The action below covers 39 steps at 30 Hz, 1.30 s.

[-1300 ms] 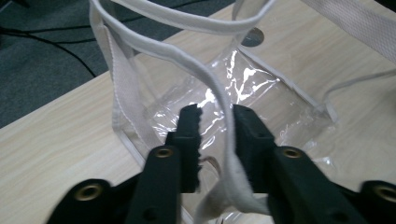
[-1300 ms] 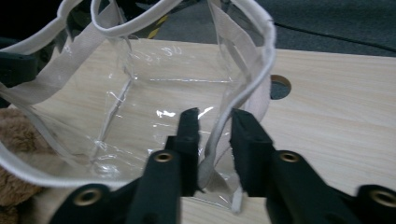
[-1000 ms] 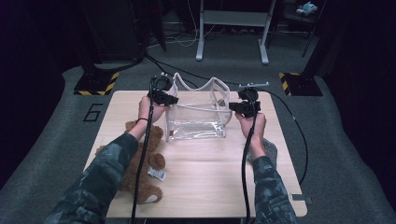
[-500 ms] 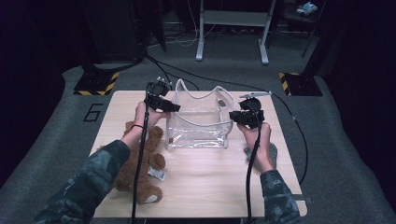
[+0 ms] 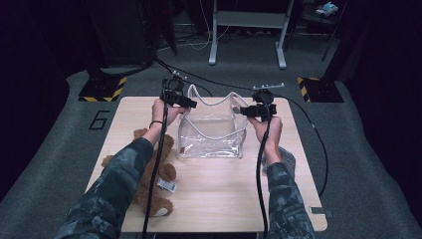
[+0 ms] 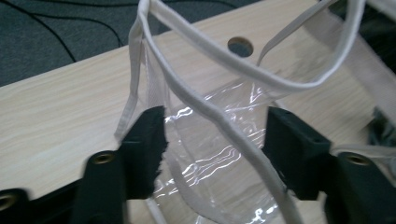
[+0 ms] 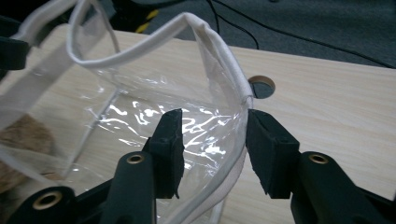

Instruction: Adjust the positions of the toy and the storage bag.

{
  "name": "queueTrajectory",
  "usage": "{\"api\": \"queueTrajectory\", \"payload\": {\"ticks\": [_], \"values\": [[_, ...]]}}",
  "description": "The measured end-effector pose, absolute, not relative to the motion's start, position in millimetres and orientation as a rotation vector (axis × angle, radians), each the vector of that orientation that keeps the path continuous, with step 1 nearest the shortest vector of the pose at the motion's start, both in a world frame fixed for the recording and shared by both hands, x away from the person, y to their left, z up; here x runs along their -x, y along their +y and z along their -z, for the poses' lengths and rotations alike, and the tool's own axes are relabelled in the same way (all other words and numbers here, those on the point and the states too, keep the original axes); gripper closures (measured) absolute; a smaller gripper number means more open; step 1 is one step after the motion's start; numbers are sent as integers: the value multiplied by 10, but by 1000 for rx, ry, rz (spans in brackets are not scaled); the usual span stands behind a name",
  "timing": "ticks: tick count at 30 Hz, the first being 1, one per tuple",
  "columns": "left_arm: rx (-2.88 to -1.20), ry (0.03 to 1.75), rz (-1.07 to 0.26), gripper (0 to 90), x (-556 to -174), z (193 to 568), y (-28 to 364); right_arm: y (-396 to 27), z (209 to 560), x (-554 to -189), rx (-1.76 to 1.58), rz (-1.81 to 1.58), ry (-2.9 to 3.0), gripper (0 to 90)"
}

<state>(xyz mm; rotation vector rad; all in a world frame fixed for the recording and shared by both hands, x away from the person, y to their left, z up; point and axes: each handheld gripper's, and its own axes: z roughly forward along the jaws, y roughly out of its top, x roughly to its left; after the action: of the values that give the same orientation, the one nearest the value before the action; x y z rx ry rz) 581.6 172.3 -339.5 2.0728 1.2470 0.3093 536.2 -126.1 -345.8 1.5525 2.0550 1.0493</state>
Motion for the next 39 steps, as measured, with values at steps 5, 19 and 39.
{"api": "queueTrajectory", "payload": {"ticks": [5, 19, 39], "values": [[-2118, 1228, -336, 743, -5787, 3385, 1841, -1323, 3539, -5364, -1571, -1007, 2045, 842], [-2135, 1205, -312, 857, -5530, 3447, 2187, -1604, 3626, -5206, -1588, -971, 2042, 876], [-2162, 1118, -273, 861, -5300, 3481, 2226, -1756, 3632, -4756, -1529, -972, 2070, 878]]}}
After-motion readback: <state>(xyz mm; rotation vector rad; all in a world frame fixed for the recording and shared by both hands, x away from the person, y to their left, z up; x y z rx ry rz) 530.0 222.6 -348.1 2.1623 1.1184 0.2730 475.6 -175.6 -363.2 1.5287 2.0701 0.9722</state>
